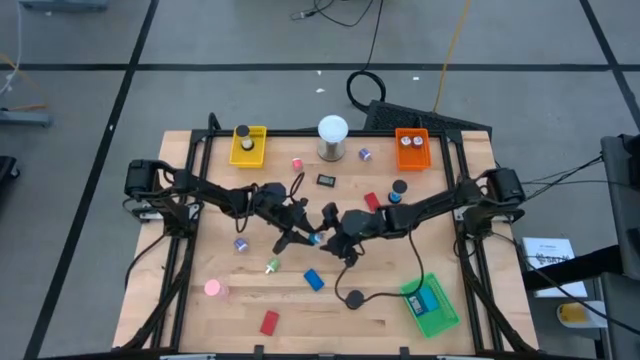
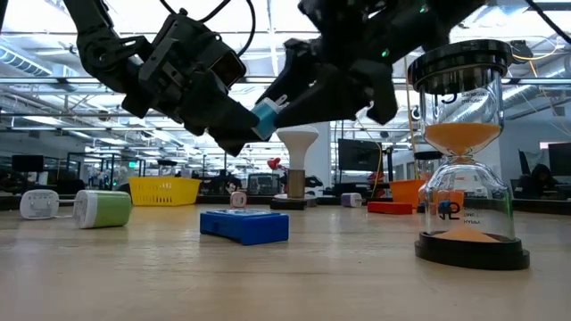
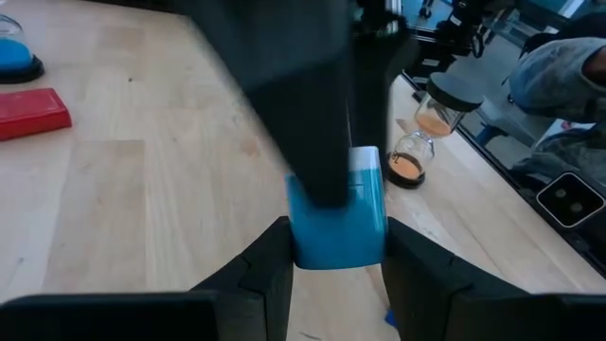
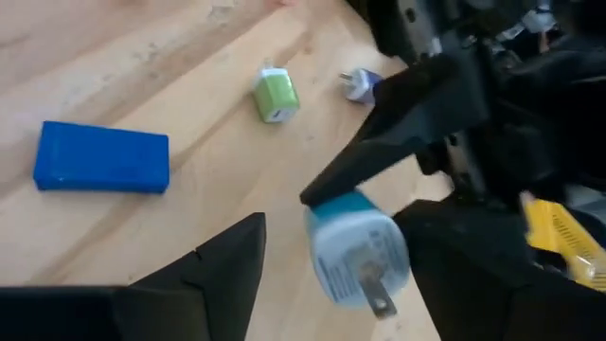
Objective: Pick & Place Office items
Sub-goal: Put the blue charger adaptor into the orange bin
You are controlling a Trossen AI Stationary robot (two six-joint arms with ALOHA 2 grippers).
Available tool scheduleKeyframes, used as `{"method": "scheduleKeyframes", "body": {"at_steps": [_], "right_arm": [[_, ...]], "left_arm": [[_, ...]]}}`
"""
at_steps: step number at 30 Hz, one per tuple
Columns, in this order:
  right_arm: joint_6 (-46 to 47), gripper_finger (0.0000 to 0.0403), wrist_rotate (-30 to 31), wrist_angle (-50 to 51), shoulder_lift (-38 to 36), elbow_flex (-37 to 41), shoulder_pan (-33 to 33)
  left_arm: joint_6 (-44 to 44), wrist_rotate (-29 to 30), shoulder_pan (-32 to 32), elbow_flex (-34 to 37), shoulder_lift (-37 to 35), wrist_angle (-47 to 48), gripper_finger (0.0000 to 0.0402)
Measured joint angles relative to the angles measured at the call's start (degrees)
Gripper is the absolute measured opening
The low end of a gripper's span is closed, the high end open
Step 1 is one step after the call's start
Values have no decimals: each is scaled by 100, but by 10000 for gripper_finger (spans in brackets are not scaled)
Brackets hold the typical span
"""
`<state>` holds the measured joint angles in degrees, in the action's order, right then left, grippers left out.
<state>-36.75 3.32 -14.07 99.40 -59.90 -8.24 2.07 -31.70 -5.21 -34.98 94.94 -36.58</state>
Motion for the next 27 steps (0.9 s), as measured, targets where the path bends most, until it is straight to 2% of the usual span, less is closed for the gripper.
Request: {"method": "scheduleKeyframes", "body": {"at_steps": [5, 12, 16, 20, 24, 27], "right_arm": [[-132, 209, -71, -241, 158, -4, 43], [-86, 141, -335, -374, 164, -4, 47], [-45, 138, -341, -376, 161, -2, 40], [321, 138, -263, -77, 93, -2, 40], [890, 138, -169, 636, -228, 1, 29], [1587, 138, 147, 1550, -608, 4, 3]], "left_arm": [[2, 0, 2, 0, 0, 43, 132], [18, -66, 6, -4, 0, 45, 132], [44, -80, 7, -4, 0, 17, 138], [196, 99, -28, -4, -15, 53, 191], [-69, 432, -93, -7, -61, 406, 254], [-323, 705, -92, -2, -61, 544, 280]]}}
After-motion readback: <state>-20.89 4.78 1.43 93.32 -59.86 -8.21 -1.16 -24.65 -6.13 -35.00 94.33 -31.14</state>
